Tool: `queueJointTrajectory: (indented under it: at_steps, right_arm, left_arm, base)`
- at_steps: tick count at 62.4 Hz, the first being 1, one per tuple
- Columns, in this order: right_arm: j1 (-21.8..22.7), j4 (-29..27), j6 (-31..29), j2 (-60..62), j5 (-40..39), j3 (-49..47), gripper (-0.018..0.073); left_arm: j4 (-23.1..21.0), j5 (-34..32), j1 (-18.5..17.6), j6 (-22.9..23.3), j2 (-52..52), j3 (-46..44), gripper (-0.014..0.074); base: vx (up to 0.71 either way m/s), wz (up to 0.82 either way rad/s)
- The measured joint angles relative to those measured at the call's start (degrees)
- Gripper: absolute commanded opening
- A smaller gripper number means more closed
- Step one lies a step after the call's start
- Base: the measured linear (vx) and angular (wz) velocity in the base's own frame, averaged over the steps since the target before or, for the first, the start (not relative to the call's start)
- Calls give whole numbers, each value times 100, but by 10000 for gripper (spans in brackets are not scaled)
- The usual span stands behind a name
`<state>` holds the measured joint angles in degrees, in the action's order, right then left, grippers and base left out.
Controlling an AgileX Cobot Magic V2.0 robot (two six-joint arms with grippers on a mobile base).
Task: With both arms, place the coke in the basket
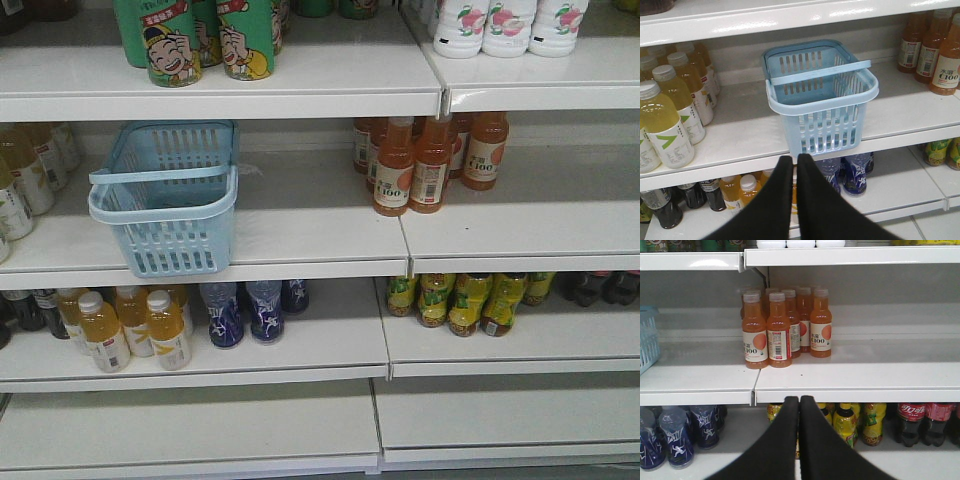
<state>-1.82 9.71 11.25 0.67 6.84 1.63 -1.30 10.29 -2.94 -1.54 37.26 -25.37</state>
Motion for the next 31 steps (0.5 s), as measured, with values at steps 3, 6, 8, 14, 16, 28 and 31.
queueJointTrajectory:
  at_steps: [3, 6, 8, 14, 16, 28, 31]
  right_arm:
    - [0, 0, 0, 0, 0, 0, -10]
    - [0, 0, 0, 0, 0, 0, -10]
    - [0, 0, 0, 0, 0, 0, -10]
    - [0, 0, 0, 0, 0, 0, -10]
    - [0, 0, 0, 0, 0, 0, -10]
    - [0, 0, 0, 0, 0, 0, -10]
    - [0, 0, 0, 0, 0, 0, -10]
  left_arm:
    - [0, 0, 0, 0, 0, 0, 61]
    - [0, 0, 0, 0, 0, 0, 77]
    - [0, 3, 0, 0, 0, 0, 90]
    - [0, 13, 0, 0, 0, 0, 132]
    - [0, 13, 0, 0, 0, 0, 150]
    - [0, 8, 0, 0, 0, 0, 254]
    - [0, 2, 0, 0, 0, 0, 277]
  base:
    - [0, 0]
    - [0, 0]
    - [0, 0]
    - [0, 0]
    - [0, 0]
    - [0, 0]
    - [0, 0]
